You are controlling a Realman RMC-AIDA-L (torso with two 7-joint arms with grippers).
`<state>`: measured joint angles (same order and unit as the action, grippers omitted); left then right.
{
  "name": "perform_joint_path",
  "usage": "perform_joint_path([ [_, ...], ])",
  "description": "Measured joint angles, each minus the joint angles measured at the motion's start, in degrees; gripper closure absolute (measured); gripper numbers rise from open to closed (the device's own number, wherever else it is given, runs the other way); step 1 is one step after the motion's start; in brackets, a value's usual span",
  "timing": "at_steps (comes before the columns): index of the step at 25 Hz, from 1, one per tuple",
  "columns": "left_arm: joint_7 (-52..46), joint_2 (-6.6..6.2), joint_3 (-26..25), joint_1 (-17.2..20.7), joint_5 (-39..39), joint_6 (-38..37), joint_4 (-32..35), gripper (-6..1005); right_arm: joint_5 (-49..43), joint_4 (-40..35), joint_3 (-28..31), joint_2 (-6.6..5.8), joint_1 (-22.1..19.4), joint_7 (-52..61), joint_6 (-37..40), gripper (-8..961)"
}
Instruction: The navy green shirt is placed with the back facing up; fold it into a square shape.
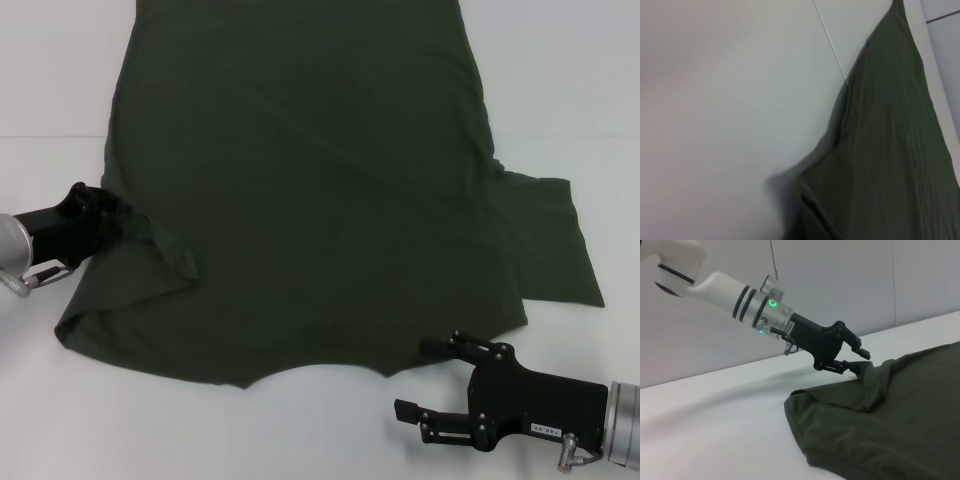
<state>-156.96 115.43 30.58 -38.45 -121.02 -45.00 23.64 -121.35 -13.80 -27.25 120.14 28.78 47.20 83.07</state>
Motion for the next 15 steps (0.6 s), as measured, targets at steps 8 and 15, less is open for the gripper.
perform_joint_path([
  [8, 0.1, 0.08, -0.1, 0.0, 0.0, 0.0, -0.1, 696, 0.0, 0.5, 0.0, 0.0, 0.0, -0.1, 0.0, 28],
  [15, 0.8, 0.06, -0.2, -0.3, 0.0, 0.0, -0.1, 976, -0.2, 0.5, 0.0, 0.0, 0.1, -0.1, -0.1, 28],
])
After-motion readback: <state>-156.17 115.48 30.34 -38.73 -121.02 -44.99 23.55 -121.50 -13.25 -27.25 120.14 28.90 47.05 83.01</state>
